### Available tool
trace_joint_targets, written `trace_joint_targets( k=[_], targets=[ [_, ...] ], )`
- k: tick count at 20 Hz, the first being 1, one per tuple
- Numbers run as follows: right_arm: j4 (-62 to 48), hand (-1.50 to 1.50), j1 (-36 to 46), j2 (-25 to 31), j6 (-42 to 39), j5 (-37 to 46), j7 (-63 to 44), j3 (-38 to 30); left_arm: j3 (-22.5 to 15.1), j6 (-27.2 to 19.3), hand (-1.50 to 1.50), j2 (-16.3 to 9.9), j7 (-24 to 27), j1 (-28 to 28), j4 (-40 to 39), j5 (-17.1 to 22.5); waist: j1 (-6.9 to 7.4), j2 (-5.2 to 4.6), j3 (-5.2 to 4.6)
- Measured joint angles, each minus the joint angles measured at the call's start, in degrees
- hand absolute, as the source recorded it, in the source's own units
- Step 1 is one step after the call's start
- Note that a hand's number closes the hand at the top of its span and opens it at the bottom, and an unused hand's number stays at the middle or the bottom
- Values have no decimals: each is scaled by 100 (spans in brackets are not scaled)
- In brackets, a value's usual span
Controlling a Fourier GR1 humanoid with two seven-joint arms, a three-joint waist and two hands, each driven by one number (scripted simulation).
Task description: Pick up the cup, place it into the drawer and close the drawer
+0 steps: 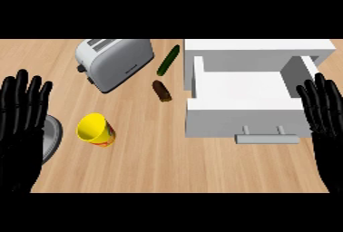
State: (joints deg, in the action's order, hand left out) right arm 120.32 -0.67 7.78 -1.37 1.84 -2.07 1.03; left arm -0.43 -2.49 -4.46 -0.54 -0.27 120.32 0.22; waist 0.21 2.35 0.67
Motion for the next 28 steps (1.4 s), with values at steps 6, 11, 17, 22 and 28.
trace_joint_targets(
  k=[6,11,17,22,28],
  targets=[
    [-77,-150,294,-198,113,-31,145,-38,443,427,-150,-328,146,76,-33,394,-3,-182,-52],
    [-284,-150,265,30,-341,-449,-173,-56,823,291,-150,-89,-318,97,-515,1142,-7,-229,-65],
    [-623,-150,562,89,-542,-631,-352,-169,1181,358,-150,-147,-166,-98,-1332,1381,-17,-236,-67],
    [-912,-150,793,82,-611,-632,-264,-245,1469,591,-150,-311,212,-157,-2241,1433,-20,-240,-69],
    [-1151,-150,919,58,-657,-543,-56,-319,1555,691,-150,-318,794,-234,-3311,1246,-25,-240,-68]
  ],
)
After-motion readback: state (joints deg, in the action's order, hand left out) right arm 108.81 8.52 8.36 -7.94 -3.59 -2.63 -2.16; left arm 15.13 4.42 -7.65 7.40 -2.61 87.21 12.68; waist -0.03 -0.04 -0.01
